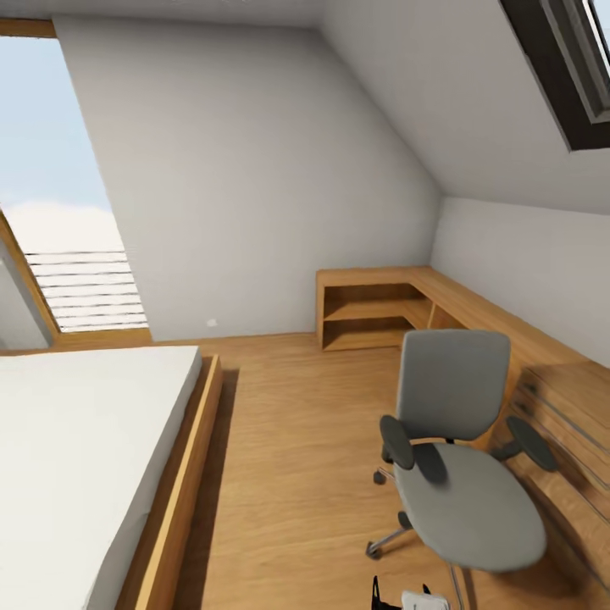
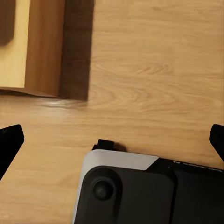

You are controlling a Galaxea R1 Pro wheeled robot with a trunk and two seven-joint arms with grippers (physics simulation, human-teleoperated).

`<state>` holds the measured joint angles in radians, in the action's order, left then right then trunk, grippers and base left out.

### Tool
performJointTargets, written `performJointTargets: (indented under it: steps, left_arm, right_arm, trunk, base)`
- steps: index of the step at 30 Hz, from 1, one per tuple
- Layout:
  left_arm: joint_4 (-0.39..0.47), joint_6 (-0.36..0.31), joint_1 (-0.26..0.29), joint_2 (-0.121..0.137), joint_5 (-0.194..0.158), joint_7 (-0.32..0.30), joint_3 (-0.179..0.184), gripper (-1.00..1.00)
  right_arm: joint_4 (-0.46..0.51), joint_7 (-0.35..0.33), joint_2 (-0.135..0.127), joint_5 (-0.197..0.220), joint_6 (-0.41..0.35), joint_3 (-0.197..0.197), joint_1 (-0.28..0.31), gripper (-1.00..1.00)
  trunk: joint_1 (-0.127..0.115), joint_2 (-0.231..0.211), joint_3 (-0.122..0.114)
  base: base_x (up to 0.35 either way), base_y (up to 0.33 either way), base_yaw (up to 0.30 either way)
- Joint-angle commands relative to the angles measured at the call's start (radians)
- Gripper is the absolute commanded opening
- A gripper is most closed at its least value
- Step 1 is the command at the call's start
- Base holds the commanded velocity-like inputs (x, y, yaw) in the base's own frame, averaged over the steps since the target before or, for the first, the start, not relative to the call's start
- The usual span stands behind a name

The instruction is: In the bedroom, organize the workspace by keeping the computer under the desk, ensuring the monitor is on the desk, placing the keyboard on the desk next to the monitor, placing the mouse on the desk next to the keyboard, moving the folder from the swivel chair onto the desk next to the mouse, stacking the notebook on top of the folder with the pen on top of the notebook, and positioning the swivel chair next to the desk.

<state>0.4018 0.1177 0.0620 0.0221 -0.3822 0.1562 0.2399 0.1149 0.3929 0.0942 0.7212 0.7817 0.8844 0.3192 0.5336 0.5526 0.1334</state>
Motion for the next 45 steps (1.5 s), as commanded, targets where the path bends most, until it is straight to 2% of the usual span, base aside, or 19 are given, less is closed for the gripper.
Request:
performJointTargets:
  steps: [1, 17, 32, 45]
  left_arm:
    - [0.000, 0.003, 0.001, 0.001, -0.007, 0.006, 0.009, 1.00]
    - [0.000, 0.002, 0.001, 0.000, -0.007, 0.006, 0.010, 1.00]
    - [0.000, 0.002, 0.001, 0.001, -0.006, 0.006, 0.010, 1.00]
    - [0.000, 0.003, 0.001, 0.000, -0.006, 0.006, 0.009, 1.00]
  right_arm:
    - [0.000, 0.009, 0.000, 0.001, 0.001, 0.008, 0.001, 1.00]
    - [0.000, 0.008, -0.001, -0.003, 0.001, 0.007, 0.000, 1.00]
    - [0.000, 0.005, -0.005, -0.008, 0.000, 0.005, 0.000, 1.00]
    - [-0.004, -0.005, -0.006, -0.008, -0.001, 0.005, 0.000, 1.00]
  trunk:
    - [0.001, 0.001, 0.000]
    - [0.001, 0.001, -0.011]
    - [0.001, 0.001, -0.011]
    - [0.001, 0.001, -0.011]
  base:
    - [0.230, 0.000, 0.173]
    - [0.305, 0.000, 0.156]
    - [0.326, 0.005, 0.014]
    - [0.283, 0.141, 0.000]
